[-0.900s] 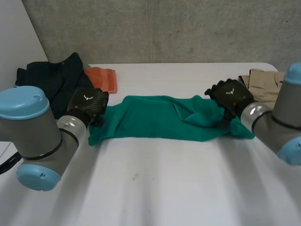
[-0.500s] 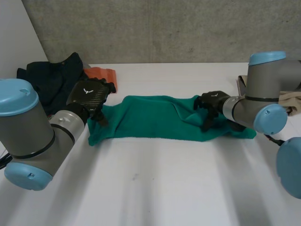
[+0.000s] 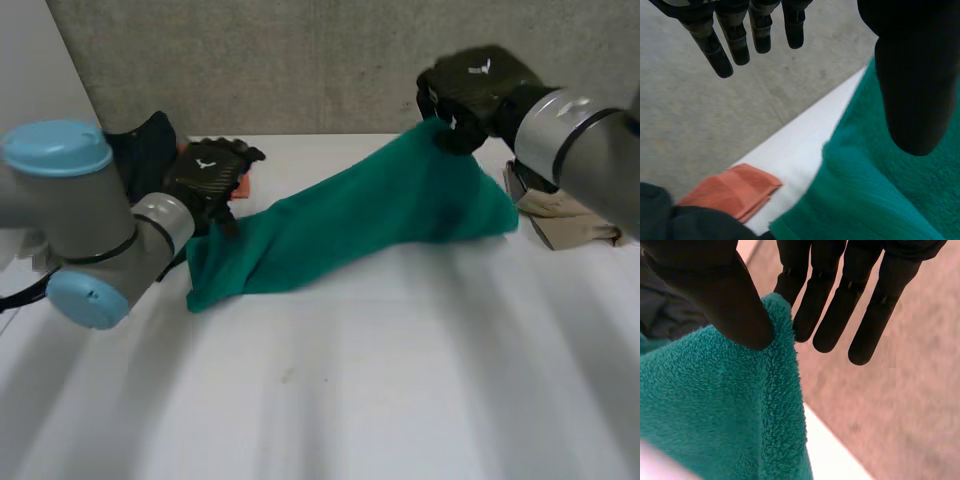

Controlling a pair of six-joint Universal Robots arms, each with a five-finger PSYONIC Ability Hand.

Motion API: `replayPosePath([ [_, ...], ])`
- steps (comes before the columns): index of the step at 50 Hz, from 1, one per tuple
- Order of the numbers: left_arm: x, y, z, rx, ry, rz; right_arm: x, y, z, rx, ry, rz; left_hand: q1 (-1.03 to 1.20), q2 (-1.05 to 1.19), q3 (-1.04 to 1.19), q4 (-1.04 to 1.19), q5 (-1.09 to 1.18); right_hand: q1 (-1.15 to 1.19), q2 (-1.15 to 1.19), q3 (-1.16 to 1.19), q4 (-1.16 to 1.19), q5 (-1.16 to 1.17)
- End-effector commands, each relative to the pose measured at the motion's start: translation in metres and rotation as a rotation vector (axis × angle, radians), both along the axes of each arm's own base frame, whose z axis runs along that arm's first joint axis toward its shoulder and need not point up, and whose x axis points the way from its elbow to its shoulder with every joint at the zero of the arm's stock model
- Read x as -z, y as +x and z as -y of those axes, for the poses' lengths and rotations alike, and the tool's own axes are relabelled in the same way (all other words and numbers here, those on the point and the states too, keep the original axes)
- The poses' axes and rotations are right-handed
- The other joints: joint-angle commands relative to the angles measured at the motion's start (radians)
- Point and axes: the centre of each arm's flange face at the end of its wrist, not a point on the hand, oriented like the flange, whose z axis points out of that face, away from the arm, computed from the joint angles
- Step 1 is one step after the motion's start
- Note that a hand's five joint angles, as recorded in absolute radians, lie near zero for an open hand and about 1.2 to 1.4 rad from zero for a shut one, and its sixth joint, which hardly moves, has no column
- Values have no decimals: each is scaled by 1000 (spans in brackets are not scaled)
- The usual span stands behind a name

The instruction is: Fold the laundry.

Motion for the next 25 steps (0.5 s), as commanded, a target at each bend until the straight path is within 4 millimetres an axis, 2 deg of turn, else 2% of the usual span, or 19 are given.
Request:
replayPosePath([
  [1, 27, -26, 2, 121, 138, 48, -30, 0, -46, -114, -100, 23, -34, -29, -40, -27, -56, 253, 220, 214, 203, 219],
  [3, 34, -32, 3, 132, 161, 62, -35, -2, -55, -130, -116, 27, 28, 32, 22, 35, 6, 253, 220, 214, 203, 219],
  [7, 44, -39, 8, 123, 183, 73, -37, -4, -59, -139, -117, 28, 186, 191, 181, 194, 165, 253, 220, 214, 203, 219],
  [11, 57, -52, 2, 167, 230, 90, -34, -7, -53, -124, -113, 26, 409, 414, 404, 417, 388, 253, 220, 214, 203, 219],
  [14, 60, -62, -10, 234, 272, 98, -29, -7, -42, -110, -108, 20, 375, 380, 369, 382, 354, 253, 220, 214, 203, 219],
  [18, 56, -75, -27, 324, 312, 105, -25, -3, -32, -110, -108, 21, 70, 75, 64, 77, 48, 253, 220, 214, 203, 219],
  [21, 54, -80, -29, 333, 308, 102, -25, -1, -29, -110, -114, 22, 104, 109, 99, 112, 83, 253, 220, 214, 203, 219],
  [23, 52, -84, -30, 334, 297, 99, -26, 1, -23, -100, -122, 29, 295, 299, 289, 302, 273, 253, 220, 214, 203, 219],
  [25, 49, -87, -30, 338, 278, 101, -28, 0, -17, -87, -135, 33, 857, 861, 851, 864, 835, 253, 220, 214, 203, 219],
])
